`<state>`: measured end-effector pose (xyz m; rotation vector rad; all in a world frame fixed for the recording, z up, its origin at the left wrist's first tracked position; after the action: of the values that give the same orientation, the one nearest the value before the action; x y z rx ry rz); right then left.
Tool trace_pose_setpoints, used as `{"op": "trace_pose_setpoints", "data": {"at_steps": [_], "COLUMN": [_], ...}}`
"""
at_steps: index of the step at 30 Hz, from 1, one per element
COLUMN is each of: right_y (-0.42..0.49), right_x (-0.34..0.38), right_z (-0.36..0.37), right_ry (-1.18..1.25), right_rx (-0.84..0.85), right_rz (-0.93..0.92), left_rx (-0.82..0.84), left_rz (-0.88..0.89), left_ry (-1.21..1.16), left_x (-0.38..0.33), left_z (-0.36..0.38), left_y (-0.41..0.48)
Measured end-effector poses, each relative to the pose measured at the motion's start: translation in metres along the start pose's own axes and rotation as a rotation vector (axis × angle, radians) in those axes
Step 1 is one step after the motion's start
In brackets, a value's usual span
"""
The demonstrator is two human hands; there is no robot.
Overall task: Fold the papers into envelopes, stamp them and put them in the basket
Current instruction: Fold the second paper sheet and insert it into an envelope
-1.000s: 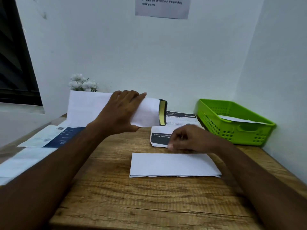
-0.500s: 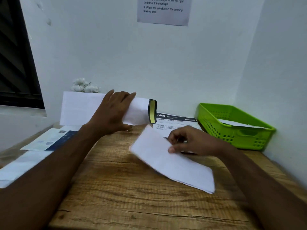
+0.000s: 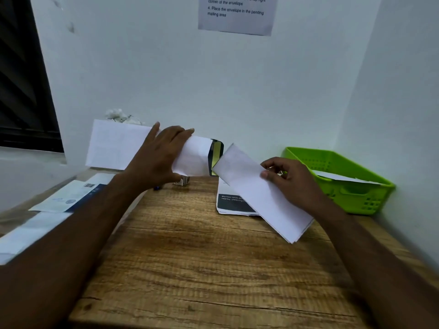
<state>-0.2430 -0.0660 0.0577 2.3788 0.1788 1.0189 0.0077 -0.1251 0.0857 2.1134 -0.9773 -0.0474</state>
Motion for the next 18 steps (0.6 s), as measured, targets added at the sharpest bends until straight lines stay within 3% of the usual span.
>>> {"op": "trace_pose_setpoints", "data": {"at_steps": [10, 18], "right_y": [-0.001, -0.003], "right_x": [-0.005, -0.009], "right_z": [0.006, 0.017], "right_ry": [-0.237, -0.197], "right_rx": [0.066, 0.08], "right_rz": [0.004, 0.035], "left_rx": [0.058, 0.126], "left_rz": [0.162, 0.261], "left_ry": [-0.043, -0.046], "left_x": [-0.028, -0.058], "left_z": [0.011, 0.024], "left_y": [0.001, 0.001]}}
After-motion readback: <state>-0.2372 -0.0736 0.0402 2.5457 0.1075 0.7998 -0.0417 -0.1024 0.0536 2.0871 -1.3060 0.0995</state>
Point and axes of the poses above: each hand's wrist, its own y-axis towards the middle knuckle, its own z-axis out of the palm, x = y × z, the point moved 10 cm from there along y, towards the middle knuckle, and after that the axes turned 3 degrees about z, right-handed, at the moved point
